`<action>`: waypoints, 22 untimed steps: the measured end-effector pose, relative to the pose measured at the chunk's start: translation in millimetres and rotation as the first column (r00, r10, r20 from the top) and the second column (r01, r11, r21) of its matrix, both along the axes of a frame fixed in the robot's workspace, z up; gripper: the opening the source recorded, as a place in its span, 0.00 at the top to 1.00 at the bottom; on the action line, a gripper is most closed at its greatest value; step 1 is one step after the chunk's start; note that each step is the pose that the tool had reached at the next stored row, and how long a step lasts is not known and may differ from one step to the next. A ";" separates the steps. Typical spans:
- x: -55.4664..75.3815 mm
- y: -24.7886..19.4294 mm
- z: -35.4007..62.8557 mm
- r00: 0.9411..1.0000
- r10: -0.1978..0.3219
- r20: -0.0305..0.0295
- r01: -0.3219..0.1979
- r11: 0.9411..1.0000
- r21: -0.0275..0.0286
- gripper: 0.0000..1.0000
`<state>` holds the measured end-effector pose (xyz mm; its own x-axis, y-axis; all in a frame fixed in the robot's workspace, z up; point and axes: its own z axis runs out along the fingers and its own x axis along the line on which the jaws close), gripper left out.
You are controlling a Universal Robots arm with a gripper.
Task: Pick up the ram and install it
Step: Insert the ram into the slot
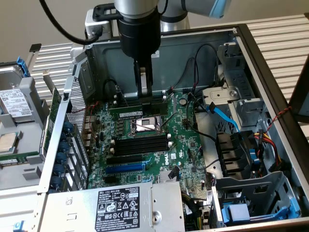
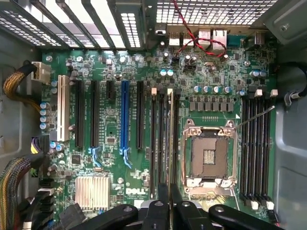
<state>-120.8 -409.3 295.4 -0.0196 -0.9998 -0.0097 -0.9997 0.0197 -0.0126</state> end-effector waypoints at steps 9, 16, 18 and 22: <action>-0.1 0.0 -13.9 1.000 0.000 0.000 0.000 1.000 -0.006 0.87; -0.1 -2.5 -20.2 1.000 0.000 -0.003 0.000 1.000 -0.006 0.87; -0.1 -3.5 -21.8 1.000 0.000 -0.004 0.000 1.000 -0.006 0.87; -0.1 -4.2 -25.5 1.000 0.000 -0.004 0.000 1.000 -0.006 0.87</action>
